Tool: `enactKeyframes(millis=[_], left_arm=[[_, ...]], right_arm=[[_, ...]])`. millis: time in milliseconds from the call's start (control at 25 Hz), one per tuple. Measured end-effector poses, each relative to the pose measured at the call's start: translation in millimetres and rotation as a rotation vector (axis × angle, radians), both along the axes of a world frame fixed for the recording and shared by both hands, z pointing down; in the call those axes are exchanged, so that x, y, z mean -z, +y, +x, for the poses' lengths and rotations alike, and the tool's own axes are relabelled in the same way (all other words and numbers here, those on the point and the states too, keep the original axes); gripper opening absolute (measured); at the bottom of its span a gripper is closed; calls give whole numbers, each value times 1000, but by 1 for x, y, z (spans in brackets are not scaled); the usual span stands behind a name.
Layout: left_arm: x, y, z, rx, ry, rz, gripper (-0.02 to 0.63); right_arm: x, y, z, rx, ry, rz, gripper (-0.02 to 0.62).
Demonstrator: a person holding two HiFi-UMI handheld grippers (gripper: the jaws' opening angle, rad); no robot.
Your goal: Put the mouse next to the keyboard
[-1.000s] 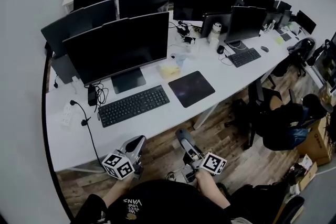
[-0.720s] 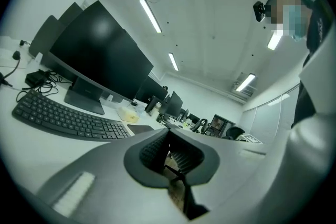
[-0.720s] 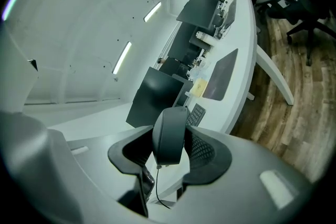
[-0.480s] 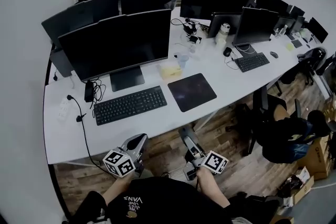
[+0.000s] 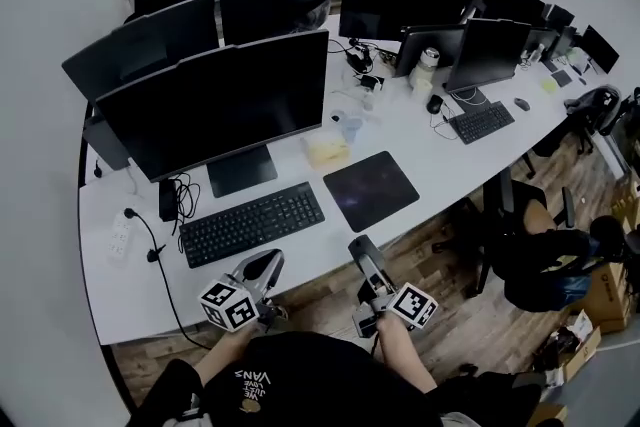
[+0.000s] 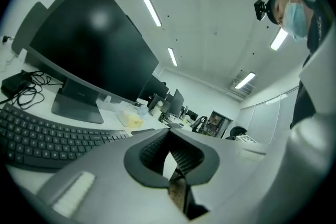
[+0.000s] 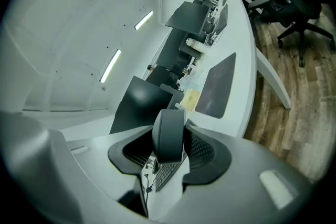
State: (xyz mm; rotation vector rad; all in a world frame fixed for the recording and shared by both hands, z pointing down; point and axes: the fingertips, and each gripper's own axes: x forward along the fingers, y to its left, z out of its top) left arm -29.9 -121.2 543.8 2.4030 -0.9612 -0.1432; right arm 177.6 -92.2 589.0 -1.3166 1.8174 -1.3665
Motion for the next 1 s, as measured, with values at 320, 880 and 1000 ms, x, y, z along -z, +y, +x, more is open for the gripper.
enactKeyframes(millis=[320,880,1000], left_arm=[[-2,-49,-30,-36,-8,3,2],[-14,-91,-74,-54,-42,2,2],[-16,-95,-75,-24,-48,2,2]], right_arm=[[-6,-37,-14,-97,7,-56,179],[-31,-102,-24,-155,45,-53,179],[-42,-120,-16,-132,66,-81,179]])
